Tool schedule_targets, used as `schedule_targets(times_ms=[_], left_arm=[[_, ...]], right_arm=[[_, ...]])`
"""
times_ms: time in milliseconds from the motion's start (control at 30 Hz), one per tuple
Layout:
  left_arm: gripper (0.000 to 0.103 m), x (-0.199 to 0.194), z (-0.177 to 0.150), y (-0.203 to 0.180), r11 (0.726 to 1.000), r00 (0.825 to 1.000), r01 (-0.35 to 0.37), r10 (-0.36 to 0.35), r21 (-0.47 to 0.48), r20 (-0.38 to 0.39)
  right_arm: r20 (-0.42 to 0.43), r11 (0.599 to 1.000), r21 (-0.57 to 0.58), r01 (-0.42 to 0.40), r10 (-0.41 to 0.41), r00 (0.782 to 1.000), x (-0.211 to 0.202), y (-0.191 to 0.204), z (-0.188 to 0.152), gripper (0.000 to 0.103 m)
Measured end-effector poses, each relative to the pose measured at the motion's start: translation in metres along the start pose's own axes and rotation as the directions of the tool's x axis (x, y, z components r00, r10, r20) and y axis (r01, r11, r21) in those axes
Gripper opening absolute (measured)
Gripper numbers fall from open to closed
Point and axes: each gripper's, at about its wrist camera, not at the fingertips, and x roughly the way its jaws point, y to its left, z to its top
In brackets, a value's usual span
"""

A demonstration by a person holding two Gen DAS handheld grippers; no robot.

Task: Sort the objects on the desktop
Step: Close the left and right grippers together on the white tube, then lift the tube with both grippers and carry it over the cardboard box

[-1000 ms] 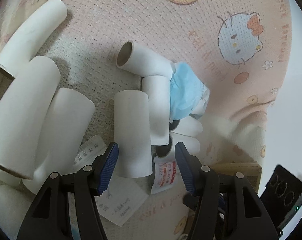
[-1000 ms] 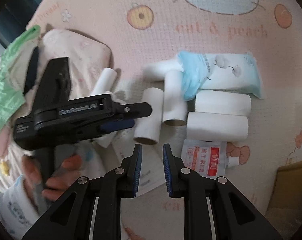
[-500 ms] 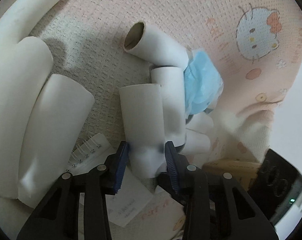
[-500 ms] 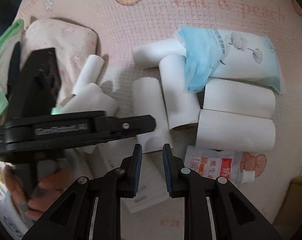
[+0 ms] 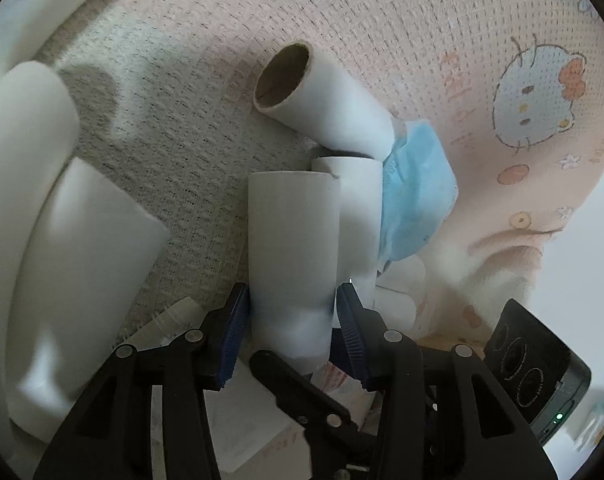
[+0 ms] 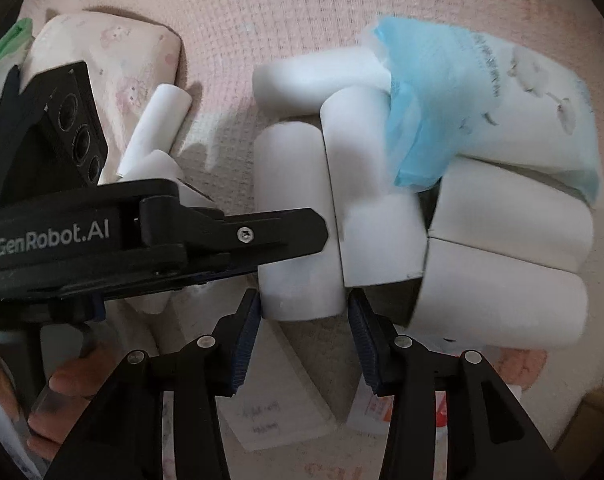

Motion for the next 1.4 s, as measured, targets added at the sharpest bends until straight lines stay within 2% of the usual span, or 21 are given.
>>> schedule_targets(times_ms=[167, 333, 433, 567, 667, 800, 1000, 1300, 1400], left_arm=[[0.048, 0.001, -0.001, -0.011, 0.998, 1.000, -0.026, 0.026, 0.054, 0.009], [0.048, -0.009, -0.007, -0.017, 0.997, 0.999, 0.013, -0.015, 0.074, 0.031], [0.048, -0.018, -0.017, -0.027, 0.990, 0.998, 0.012, -0.020, 0.139, 0.055], [0.048, -0.025, -0.041, -0.050, 0.959, 0.995, -0.044, 0.017, 0.279, 0.098], [0.048, -0.025, -0.061, -0.061, 0.938, 0.994, -0.064, 0.029, 0.342, 0.108], [0.048, -0.017, -0.088, -0.063, 0.921, 0.997, -0.061, 0.037, 0.385, 0.070], [0.048, -0.004, -0.132, -0.069, 0.894, 0.999, -0.048, 0.045, 0.445, 0.017], [0.048, 0.020, -0.175, -0.061, 0.922, 0.996, 0.003, 0.030, 0.386, -0.080], [0.048, 0.030, -0.179, -0.054, 0.933, 0.992, -0.016, 0.061, 0.360, -0.114]], right_arm=[[0.012, 1.000, 0.003, -0.020, 0.020, 1.000, 0.006, 0.001, -0.002, 0.042], [0.034, 0.998, -0.035, -0.043, 0.044, 0.998, 0.000, 0.008, -0.007, 0.042], [0.051, 0.996, -0.036, -0.081, 0.083, 0.995, -0.005, 0.021, -0.013, 0.042], [0.073, 0.996, -0.046, -0.075, 0.078, 0.994, -0.017, 0.028, -0.026, 0.042], [0.082, 0.997, -0.031, -0.074, 0.076, 0.994, -0.017, 0.032, -0.037, 0.042], [0.077, 0.997, -0.005, -0.074, 0.074, 0.994, -0.026, 0.026, -0.057, 0.042], [0.050, 0.994, 0.055, -0.093, 0.090, 0.995, -0.039, 0.009, -0.109, 0.042], [0.045, 0.980, 0.160, -0.118, 0.112, 0.993, -0.047, -0.009, -0.172, 0.042], [0.034, 0.974, 0.177, -0.138, 0.134, 0.990, -0.043, -0.013, -0.185, 0.042]])
